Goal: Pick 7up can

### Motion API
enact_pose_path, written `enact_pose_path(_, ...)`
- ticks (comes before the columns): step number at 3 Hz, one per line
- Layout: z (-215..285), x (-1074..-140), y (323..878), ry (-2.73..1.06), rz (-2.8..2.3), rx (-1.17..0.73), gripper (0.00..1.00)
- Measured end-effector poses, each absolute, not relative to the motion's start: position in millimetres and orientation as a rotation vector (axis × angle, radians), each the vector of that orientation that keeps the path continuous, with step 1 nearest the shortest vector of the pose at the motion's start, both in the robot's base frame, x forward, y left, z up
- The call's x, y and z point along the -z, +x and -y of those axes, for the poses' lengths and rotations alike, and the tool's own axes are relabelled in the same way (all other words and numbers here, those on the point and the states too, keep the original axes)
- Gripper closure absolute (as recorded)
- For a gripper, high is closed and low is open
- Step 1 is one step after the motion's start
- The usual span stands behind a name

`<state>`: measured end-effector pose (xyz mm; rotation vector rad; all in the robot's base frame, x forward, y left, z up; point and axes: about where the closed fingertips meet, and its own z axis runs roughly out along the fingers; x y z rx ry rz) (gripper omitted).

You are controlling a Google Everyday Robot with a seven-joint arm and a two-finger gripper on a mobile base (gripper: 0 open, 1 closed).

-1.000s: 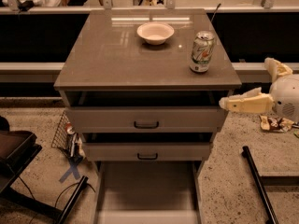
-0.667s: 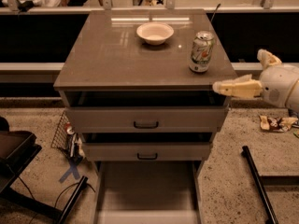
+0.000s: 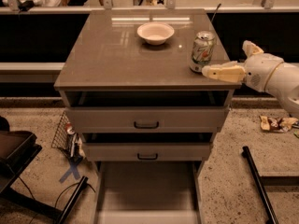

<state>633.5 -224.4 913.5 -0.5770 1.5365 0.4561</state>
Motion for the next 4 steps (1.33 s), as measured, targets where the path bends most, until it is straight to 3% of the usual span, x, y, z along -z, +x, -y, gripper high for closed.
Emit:
enact_pose_path(3,177,-917,695,-0.598,-1.476,-0.543,0.0)
enact_pose_path(4,162,-912,703,-0.622,-1.476,-0.555,0.15)
